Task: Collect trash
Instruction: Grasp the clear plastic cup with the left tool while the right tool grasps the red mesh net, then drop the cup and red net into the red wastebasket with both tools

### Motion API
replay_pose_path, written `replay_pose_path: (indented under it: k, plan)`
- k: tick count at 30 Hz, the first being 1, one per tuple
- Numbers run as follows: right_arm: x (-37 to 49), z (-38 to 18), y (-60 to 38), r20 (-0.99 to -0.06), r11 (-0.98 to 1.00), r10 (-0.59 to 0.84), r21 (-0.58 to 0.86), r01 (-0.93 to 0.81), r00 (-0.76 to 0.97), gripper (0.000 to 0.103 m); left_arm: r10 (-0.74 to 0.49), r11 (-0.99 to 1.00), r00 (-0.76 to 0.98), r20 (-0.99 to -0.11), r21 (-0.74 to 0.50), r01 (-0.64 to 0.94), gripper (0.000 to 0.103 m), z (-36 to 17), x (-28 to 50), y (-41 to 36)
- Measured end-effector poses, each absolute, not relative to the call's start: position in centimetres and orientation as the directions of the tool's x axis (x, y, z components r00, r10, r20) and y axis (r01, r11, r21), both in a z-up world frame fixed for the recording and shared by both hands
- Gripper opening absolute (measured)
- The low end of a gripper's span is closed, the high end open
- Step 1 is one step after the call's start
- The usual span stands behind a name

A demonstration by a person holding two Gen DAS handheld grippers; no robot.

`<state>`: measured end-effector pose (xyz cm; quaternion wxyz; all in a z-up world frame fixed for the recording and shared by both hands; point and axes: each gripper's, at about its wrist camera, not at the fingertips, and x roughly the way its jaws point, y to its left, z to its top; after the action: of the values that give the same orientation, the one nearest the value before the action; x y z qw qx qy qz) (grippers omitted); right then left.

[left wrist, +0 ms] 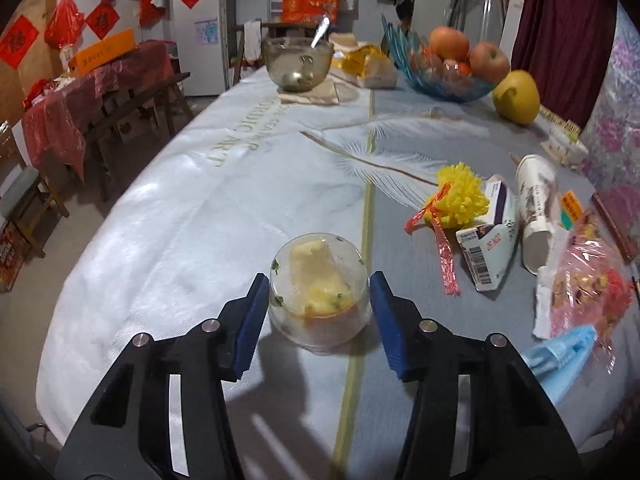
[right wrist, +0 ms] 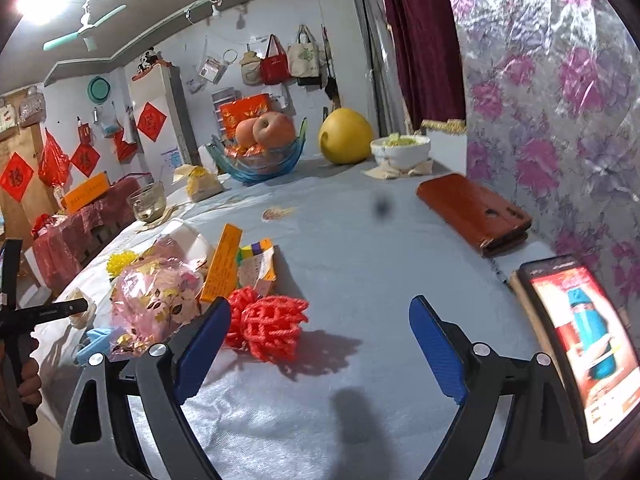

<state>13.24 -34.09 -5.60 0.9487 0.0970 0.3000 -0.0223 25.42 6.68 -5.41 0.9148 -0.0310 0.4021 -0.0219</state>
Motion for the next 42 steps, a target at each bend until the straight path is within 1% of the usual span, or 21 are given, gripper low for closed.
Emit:
replay_pose_path:
  k: [4,7,10,11,12,13,14,15,16,23,29,37,42]
  plan:
    - [14.1,-6.2,-33.0,-0.605,0.982,0.041,0.173,0.081,0.795,0.089,-0.072,0.997,0.693,-0.717,-0.081,0.020,0.052,-4.5,23.4,7.5]
    - [15.5,-6.8,-32.2,-0.651,0.983,0.025,0.155,0.100,0.759,0.089,-0.073,0.996,0.694,-0.716,-0.084,0.018,0.052,-4.3,22.6,7.9]
    - [17.0,-7.3,-31.9,-0.706,0.981,0.047,0.167,0.102,0.707,0.089,-0.074,0.996,0.702,-0.709,-0.090,0.014,0.052,-4.0,21.9,8.2]
    - [17.2,-7.5,-31.9,-0.713,0.981,0.053,0.168,0.097,0.699,0.085,-0.080,0.995,0.704,-0.705,-0.099,0.013,0.052,-3.8,21.6,8.4]
    - [17.3,-7.6,-32.0,-0.719,0.980,0.069,0.179,0.089,0.692,0.078,-0.086,0.994,0.705,-0.704,-0.108,0.013,0.052,-3.7,21.3,8.5]
    - [17.5,-7.8,-32.1,-0.722,0.977,0.095,0.200,0.075,0.686,0.051,-0.089,0.994,0.705,-0.703,-0.113,0.013,0.052,-3.7,21.1,8.7]
    - [17.6,-8.1,-32.1,-0.716,0.970,0.148,0.239,0.040,0.682,0.030,-0.090,0.993,0.706,-0.703,-0.116,0.011,0.052,-3.6,20.8,8.8]
    - [17.7,-8.1,-32.0,-0.715,0.969,0.156,0.246,0.036,0.682,0.027,-0.088,0.993,0.706,-0.702,-0.117,0.008,0.052,-3.6,20.6,9.0]
    - [17.6,-8.0,-31.8,-0.711,0.972,0.139,0.230,0.042,0.689,0.012,-0.086,0.993,0.706,-0.703,-0.118,0.004,0.052,-3.6,20.4,9.1]
    - [15.0,-4.2,-31.3,-0.607,0.981,0.102,0.193,0.022,0.788,0.012,-0.085,0.989,0.713,-0.695,-0.147,-0.025,0.052,-3.0,18.5,10.6]
    - [12.2,-0.4,-31.0,-0.521,0.980,0.117,0.199,-0.013,0.845,0.012,-0.066,0.988,0.737,-0.673,-0.146,-0.045,0.052,-1.7,16.3,11.7]
    - [8.6,3.4,-27.8,-0.446,0.968,0.222,0.210,-0.140,0.867,0.012,-0.012,0.985,0.767,-0.641,-0.139,-0.101,0.052,-0.3,11.5,14.0]
    - [6.4,4.4,-24.3,-0.427,0.948,0.310,0.207,-0.241,0.850,0.012,0.037,0.972,0.767,-0.640,-0.154,-0.176,0.052,-0.6,7.5,17.1]
